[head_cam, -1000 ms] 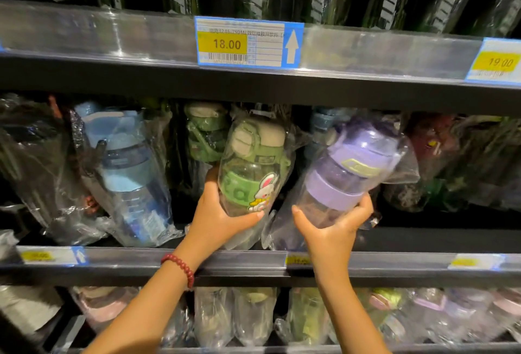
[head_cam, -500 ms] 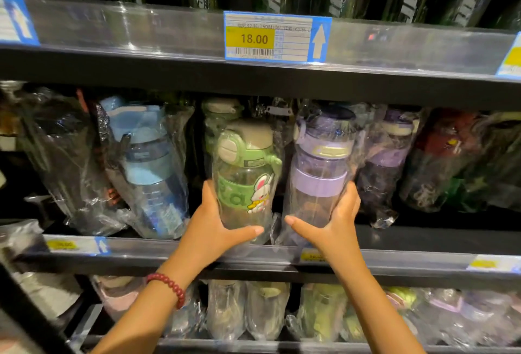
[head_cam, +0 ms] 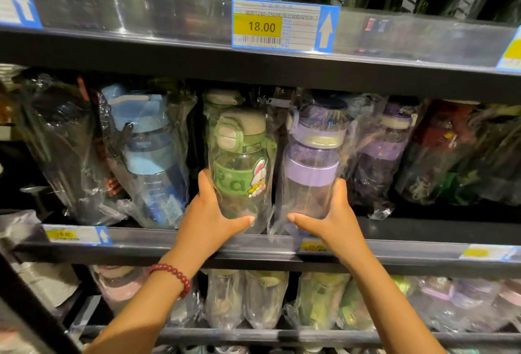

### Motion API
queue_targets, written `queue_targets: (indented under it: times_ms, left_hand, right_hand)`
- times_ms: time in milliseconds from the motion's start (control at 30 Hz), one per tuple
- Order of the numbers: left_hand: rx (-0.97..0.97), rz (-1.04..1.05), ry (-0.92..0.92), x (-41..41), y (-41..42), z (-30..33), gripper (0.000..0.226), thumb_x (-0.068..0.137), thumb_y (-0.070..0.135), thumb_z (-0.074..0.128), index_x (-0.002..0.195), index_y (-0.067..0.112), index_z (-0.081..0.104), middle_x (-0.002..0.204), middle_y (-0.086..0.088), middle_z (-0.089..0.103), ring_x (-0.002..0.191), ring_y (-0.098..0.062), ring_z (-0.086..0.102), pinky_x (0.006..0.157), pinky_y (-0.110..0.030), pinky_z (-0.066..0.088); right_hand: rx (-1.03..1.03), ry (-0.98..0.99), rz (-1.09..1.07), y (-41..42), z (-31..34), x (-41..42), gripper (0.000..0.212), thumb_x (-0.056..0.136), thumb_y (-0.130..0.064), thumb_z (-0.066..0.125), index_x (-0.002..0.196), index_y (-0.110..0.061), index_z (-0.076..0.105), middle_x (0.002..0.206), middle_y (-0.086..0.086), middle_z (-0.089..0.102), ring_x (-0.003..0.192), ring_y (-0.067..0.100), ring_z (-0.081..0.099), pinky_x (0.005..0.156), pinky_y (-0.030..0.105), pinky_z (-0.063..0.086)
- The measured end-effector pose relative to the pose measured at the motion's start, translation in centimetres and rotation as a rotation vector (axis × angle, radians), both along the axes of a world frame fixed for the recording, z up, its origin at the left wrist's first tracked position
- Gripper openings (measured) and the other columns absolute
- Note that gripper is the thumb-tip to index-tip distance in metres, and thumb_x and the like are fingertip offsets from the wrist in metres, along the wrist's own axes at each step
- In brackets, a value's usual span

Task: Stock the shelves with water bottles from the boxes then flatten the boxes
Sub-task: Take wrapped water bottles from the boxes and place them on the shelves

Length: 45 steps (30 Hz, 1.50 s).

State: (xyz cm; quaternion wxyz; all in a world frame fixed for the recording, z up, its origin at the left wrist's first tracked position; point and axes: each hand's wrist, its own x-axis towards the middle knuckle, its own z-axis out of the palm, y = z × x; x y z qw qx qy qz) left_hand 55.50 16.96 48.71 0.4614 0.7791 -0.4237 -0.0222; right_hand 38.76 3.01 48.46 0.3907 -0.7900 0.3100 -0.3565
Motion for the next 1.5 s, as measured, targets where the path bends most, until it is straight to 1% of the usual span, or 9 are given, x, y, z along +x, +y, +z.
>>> queue_targets:
  times_ms: [300,433,567,767,933,1100,1233,1367,1500]
  left_hand:
    - [0.034,0.041,-0.015,1.5,-0.4,-0.1,0.098,0.064,0.028,0.085,0.134,0.009,0.02,0.132,-0.007,0.049,0.115,-0.027,0.051,0.084,-0.029,0.043]
    - [0.03,0.11,-0.038,1.3,-0.5,-0.5,0.1,0.065,0.031,0.084,0.135,0.008,0.018,0.132,-0.012,0.05,0.114,-0.033,0.053,0.085,-0.036,0.047]
    - [-0.005,0.136,-0.034,1.3,-0.5,-0.6,0.083,0.064,0.029,0.084,0.12,0.012,0.025,0.122,-0.011,0.054,0.106,-0.033,0.056,0.078,-0.036,0.048]
    - [-0.009,0.136,-0.032,1.3,-0.4,-0.6,0.075,0.063,0.031,0.084,0.106,0.019,0.023,0.122,-0.013,0.052,0.106,-0.033,0.055,0.08,-0.04,0.049]
    - [-0.006,0.122,-0.034,1.5,-0.2,-0.8,0.08,0.063,0.034,0.085,0.114,0.015,0.028,0.127,-0.011,0.052,0.112,-0.031,0.054,0.086,-0.04,0.049]
    - [-0.005,0.128,-0.029,0.8,0.3,-0.4,0.088,0.063,0.038,0.084,0.127,0.014,0.029,0.13,-0.008,0.051,0.117,-0.027,0.051,0.088,-0.039,0.048]
    - [-0.046,0.182,-0.103,-1.2,2.1,0.0,0.093,0.069,0.039,0.08,0.142,0.02,0.025,0.136,-0.004,0.047,0.121,-0.022,0.048,0.093,-0.038,0.044]
    - [0.061,0.3,-0.353,-5.1,4.8,-0.9,0.082,0.075,0.039,0.076,0.141,0.014,0.035,0.136,-0.007,0.047,0.123,-0.025,0.046,0.097,-0.037,0.041]
    - [0.183,0.331,-0.484,-9.8,7.2,-4.5,0.074,0.072,0.038,0.078,0.133,0.009,0.047,0.128,-0.009,0.055,0.117,-0.029,0.052,0.093,-0.039,0.046]
  right_hand:
    - [0.037,0.031,0.048,0.5,0.3,1.9,0.066,0.068,-0.022,0.084,0.111,-0.014,0.034,0.106,-0.018,0.051,0.093,-0.002,0.053,0.071,0.009,0.045]
    - [0.028,0.015,0.044,0.5,0.2,2.6,0.071,0.069,-0.023,0.084,0.117,-0.016,0.033,0.122,-0.006,0.051,0.111,0.011,0.053,0.086,0.021,0.043]
    - [0.037,0.021,0.049,0.7,0.2,3.3,0.08,0.069,-0.025,0.084,0.129,-0.012,0.032,0.129,-0.001,0.05,0.117,0.015,0.051,0.093,0.027,0.045]
    - [0.078,0.01,0.069,0.7,0.1,3.2,0.091,0.069,-0.026,0.084,0.138,-0.013,0.026,0.139,0.0,0.045,0.125,0.015,0.046,0.1,0.03,0.042]
    - [0.097,0.0,0.085,0.7,0.3,3.0,0.099,0.067,-0.029,0.085,0.143,-0.015,0.022,0.145,0.0,0.039,0.131,0.016,0.04,0.106,0.034,0.039]
    - [0.09,-0.023,0.083,0.8,1.3,1.5,0.094,0.074,-0.03,0.081,0.145,-0.016,0.022,0.142,-0.007,0.036,0.125,0.008,0.038,0.097,0.024,0.036]
    - [-0.067,-0.003,-0.001,1.0,1.1,-0.2,0.078,0.08,-0.031,0.075,0.142,-0.016,0.032,0.144,0.001,0.042,0.128,0.015,0.042,0.101,0.028,0.038]
    - [-0.412,0.08,0.006,3.0,-0.7,-2.4,0.066,0.083,-0.026,0.072,0.139,-0.011,0.041,0.136,0.005,0.048,0.125,0.021,0.044,0.099,0.025,0.034]
    - [-0.757,0.209,0.15,5.9,-4.3,-4.7,0.057,0.077,-0.025,0.073,0.126,-0.007,0.05,0.123,0.012,0.057,0.113,0.032,0.054,0.092,0.041,0.048]
